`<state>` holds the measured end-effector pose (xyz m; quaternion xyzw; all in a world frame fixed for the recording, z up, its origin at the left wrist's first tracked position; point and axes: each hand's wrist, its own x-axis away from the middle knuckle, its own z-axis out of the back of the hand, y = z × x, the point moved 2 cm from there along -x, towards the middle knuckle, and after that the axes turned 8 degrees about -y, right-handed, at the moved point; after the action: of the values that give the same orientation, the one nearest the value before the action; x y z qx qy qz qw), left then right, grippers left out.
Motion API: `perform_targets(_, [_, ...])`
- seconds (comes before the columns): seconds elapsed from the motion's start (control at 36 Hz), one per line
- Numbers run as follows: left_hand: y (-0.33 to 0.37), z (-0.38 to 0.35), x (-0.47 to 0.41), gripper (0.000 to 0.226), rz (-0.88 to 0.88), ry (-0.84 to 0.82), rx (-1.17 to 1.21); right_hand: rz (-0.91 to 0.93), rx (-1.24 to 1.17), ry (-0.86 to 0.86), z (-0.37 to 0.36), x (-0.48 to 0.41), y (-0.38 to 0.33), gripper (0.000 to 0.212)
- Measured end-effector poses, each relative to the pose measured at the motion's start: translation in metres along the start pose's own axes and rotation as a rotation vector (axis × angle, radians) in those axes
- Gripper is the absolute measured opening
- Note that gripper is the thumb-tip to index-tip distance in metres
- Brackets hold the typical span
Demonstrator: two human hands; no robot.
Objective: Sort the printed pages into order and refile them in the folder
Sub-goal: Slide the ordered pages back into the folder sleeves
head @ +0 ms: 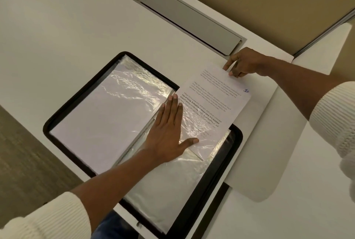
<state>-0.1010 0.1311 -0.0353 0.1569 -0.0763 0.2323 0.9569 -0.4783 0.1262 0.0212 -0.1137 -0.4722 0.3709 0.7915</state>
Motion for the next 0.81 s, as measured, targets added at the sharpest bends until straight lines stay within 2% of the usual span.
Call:
perform_targets(0.47, [0.001, -0.007, 0.000, 0.121, 0.015, -0.051, 0.020, 0.023, 0.049, -0.073, -0.037, 0.007, -0.017, 0.024])
perform_targets(0.81, [0.002, -0.012, 0.003, 0.122, -0.013, -0.014, 0.018, 0.078, 0.041, -0.189, -0.074, 0.022, -0.031, 0.025])
